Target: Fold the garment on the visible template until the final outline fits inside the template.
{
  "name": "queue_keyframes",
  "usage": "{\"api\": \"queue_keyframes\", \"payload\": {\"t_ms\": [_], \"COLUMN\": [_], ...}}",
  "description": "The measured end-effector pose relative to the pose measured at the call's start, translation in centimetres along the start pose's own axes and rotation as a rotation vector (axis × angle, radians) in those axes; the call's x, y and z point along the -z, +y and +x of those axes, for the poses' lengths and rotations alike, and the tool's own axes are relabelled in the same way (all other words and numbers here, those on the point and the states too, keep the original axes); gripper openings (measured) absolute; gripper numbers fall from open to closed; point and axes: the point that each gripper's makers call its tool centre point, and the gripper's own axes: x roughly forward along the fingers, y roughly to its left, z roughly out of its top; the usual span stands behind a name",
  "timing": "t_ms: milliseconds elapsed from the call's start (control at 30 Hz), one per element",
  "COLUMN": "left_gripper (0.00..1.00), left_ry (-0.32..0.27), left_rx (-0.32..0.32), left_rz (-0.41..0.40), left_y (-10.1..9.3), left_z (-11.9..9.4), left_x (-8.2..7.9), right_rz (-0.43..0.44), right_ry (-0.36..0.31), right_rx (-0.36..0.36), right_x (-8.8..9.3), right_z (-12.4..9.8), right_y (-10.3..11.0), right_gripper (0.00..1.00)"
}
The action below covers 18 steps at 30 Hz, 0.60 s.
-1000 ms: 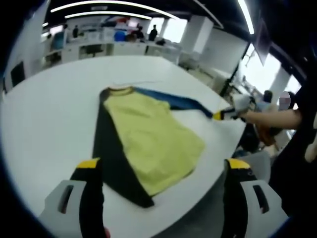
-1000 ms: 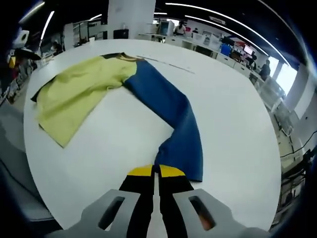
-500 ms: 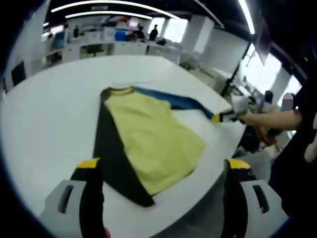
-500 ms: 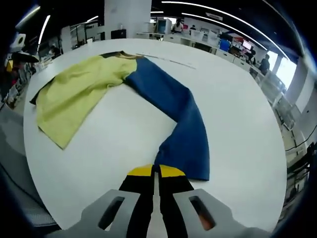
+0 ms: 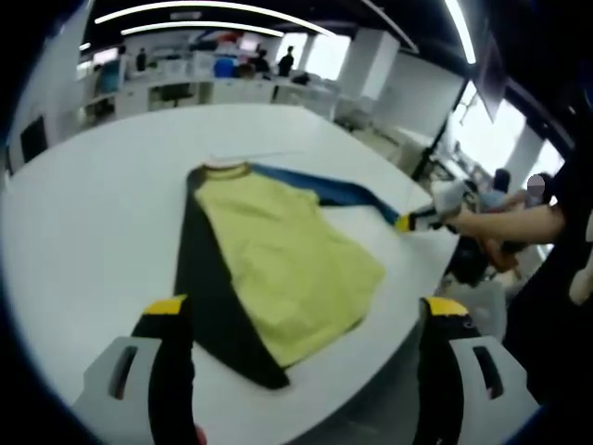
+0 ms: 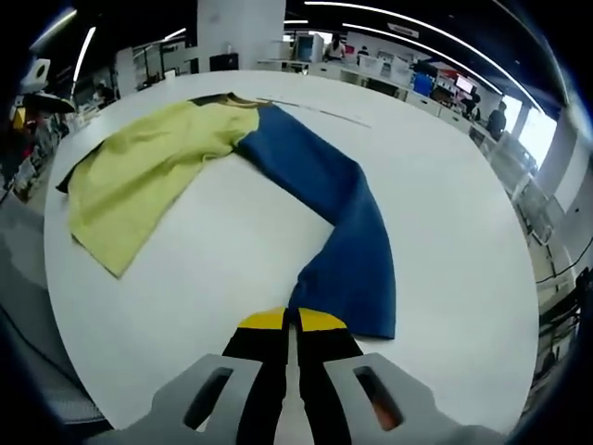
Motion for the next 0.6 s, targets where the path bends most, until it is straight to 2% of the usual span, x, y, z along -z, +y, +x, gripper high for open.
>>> {"api": "queue_keyframes", "payload": {"t_ms": [300,600], "left_gripper": [0.97,0.98], "left_ry": [0.000,-0.004], "left_rx": [0.003,0.004], "left_rz": [0.003,0.002], "left_y": [0.0,0.1], "left_z": [0.0,0.0], "left_x": [-0.1,-0.2], "right_rz": [0.014,0.036], "right_ry": [-0.013,-0.043], "right_rx": [0.003,0.024], "right_x": [-0.2,-1.0], "right_z": [-0.2,-1.9], "right_y": [0.1,-0.8], "right_gripper": [0.04,0.08]}}
